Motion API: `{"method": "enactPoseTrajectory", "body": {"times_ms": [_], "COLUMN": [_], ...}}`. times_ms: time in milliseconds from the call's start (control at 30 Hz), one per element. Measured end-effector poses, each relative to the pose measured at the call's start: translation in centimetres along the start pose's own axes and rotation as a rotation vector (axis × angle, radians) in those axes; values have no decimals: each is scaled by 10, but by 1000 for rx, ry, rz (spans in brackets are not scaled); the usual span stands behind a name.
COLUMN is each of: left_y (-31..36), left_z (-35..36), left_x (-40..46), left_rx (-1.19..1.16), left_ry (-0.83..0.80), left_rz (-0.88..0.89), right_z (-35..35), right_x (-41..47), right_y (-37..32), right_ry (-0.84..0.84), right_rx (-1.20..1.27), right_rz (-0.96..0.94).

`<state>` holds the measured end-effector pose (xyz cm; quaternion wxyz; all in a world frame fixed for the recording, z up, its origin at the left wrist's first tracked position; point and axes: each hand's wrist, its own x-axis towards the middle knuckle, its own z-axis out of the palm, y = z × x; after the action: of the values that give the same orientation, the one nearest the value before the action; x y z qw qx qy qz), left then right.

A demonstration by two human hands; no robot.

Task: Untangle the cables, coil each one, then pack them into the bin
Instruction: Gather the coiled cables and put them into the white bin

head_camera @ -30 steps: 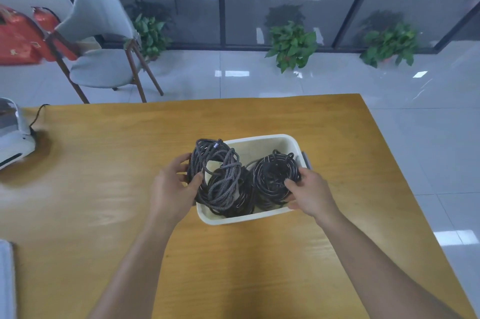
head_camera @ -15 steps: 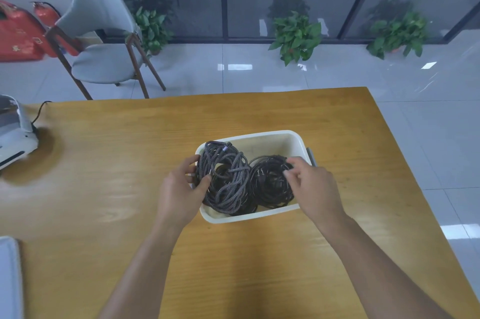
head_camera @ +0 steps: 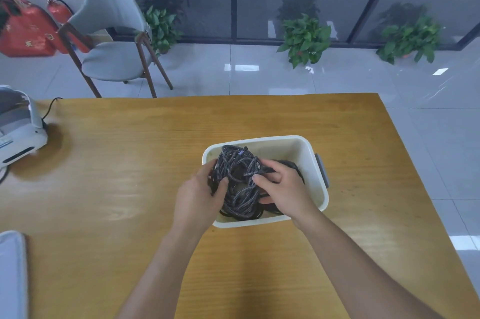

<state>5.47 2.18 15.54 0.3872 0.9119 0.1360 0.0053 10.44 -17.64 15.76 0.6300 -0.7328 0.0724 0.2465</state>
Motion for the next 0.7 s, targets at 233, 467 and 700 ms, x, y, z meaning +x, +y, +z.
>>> {"method": "enactPoseTrajectory", "body": {"times_ms": [233,467,700], "left_y": [-14,-8,12], "left_z": [9,20,48], "left_x": [0,-2,8], "left_rx": [202,221,251], "left_ry": [14,37,-163], "left_rz": [79,170,258], "right_z": [7,10,-21], "right_x": [21,35,24], "right_y": [17,20,26], "right_ry": [52,62,104], "right_rx": [-204,-791,-1154], "right_rz": [41,-154,-331]}}
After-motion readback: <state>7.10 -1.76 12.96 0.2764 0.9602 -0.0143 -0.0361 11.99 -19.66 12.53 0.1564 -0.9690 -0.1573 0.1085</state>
